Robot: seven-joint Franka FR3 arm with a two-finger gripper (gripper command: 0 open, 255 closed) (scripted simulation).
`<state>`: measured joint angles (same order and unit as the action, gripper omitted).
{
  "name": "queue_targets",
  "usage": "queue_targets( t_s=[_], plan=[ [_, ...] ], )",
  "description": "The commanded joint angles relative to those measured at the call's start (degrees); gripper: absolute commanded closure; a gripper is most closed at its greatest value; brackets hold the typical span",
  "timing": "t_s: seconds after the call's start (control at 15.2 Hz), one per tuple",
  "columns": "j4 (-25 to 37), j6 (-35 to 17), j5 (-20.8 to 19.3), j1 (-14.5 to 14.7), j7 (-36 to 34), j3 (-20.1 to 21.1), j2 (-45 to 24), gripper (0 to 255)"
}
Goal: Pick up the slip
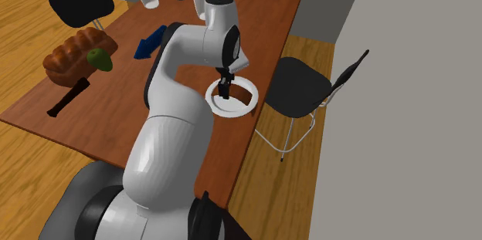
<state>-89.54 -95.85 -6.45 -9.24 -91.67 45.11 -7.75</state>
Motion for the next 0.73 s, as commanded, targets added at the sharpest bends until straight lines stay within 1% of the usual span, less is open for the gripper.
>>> queue_targets(
  t_s=[0.0, 0.59, 0.66],
  plan=[
    [-0.23, -0.24, 0.01, -0.02, 0.00, -0.01, 0.03, 255],
    [-0.47, -0.33, 0.16, -0.12, 0.10, -0.02, 0.24, 255],
    [0.46, 0.49, 0.05, -0.01, 0.05, 0.01, 0.07, 255]
  ],
)
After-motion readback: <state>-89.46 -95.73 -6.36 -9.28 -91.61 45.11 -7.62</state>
